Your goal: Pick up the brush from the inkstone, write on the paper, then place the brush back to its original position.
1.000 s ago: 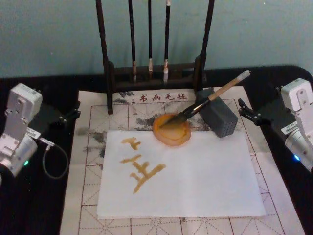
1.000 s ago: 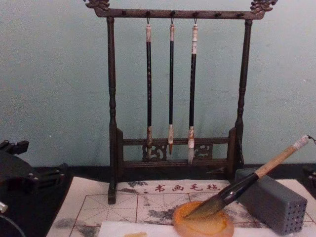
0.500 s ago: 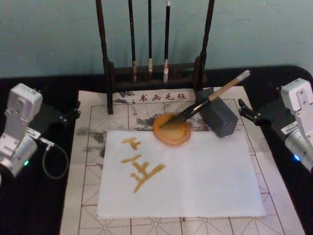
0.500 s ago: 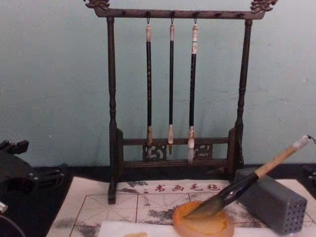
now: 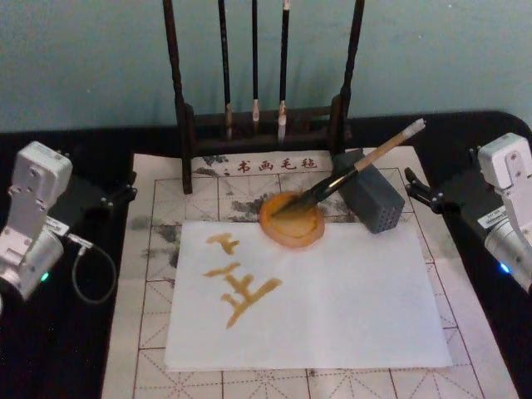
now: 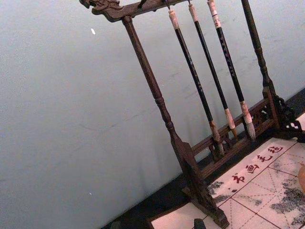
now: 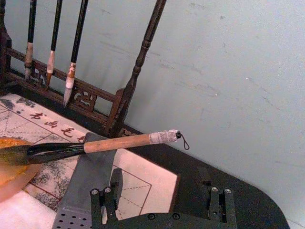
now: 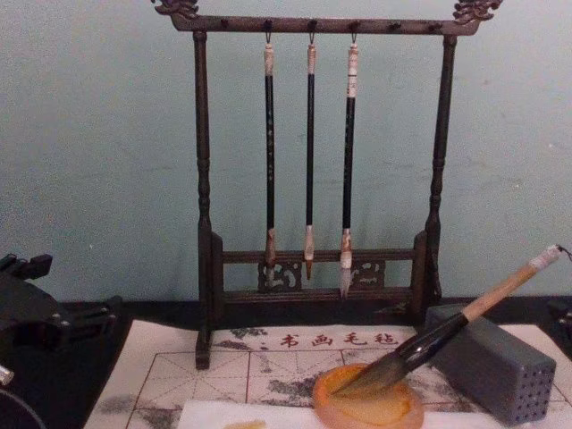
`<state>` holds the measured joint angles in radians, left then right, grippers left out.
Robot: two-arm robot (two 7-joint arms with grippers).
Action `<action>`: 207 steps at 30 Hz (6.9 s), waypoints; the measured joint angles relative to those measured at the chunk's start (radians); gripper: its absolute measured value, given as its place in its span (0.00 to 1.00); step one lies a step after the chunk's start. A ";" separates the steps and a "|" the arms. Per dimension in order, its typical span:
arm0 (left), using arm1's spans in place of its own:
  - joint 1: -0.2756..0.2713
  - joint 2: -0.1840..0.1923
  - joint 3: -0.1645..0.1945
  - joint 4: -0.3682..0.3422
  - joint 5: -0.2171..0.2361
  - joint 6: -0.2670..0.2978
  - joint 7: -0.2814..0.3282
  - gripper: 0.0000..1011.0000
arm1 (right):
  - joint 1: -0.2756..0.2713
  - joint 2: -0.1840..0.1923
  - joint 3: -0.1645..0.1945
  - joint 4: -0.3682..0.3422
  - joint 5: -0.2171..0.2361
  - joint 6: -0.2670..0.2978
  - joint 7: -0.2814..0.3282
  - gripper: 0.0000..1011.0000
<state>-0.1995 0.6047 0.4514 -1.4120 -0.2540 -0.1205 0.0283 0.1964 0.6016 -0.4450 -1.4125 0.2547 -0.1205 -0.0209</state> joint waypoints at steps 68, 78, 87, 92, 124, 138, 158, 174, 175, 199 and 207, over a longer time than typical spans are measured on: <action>0.000 0.000 0.000 0.000 0.000 0.000 0.000 0.99 | 0.084 -0.329 0.270 0.104 0.918 0.447 0.103 0.99; 0.000 0.000 0.000 0.000 0.000 0.000 0.000 0.99 | 0.118 -0.333 0.252 0.146 0.936 0.418 0.101 0.99; 0.000 0.000 0.000 0.000 0.000 0.000 0.000 0.99 | 0.140 -0.329 0.232 0.171 0.951 0.402 0.099 0.99; 0.000 0.000 0.000 0.000 0.000 0.000 0.000 0.99 | 0.147 -0.326 0.221 0.178 0.960 0.399 0.100 0.99; 0.000 0.000 0.000 0.000 0.000 0.000 0.000 0.99 | 0.152 -0.319 0.205 0.181 0.969 0.387 0.092 0.81; 0.000 0.000 0.000 0.000 0.000 0.000 0.000 0.99 | 0.152 -0.319 0.206 0.181 0.969 0.388 0.092 0.36; 0.000 0.000 0.000 0.000 0.000 0.000 0.000 0.99 | 0.152 -0.319 0.206 0.181 0.969 0.388 0.092 0.18; 0.000 0.000 0.000 0.000 0.000 0.000 0.000 0.99 | 0.149 -0.291 0.178 0.153 0.982 0.341 0.136 0.18; 0.000 0.000 0.000 0.000 0.000 0.000 0.000 0.99 | 0.149 -0.289 0.176 0.151 0.982 0.338 0.138 0.18; 0.000 0.000 0.000 0.000 0.000 0.000 0.000 0.99 | 0.161 -0.231 0.092 0.134 0.866 0.211 0.213 0.18; 0.000 0.000 0.000 0.000 0.000 0.000 0.000 0.99 | 0.161 -0.231 0.092 0.137 0.813 0.191 0.220 0.18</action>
<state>-0.1995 0.6047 0.4514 -1.4120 -0.2539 -0.1205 0.0283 0.3578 0.3702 -0.3529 -1.2759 1.0674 0.0709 0.1993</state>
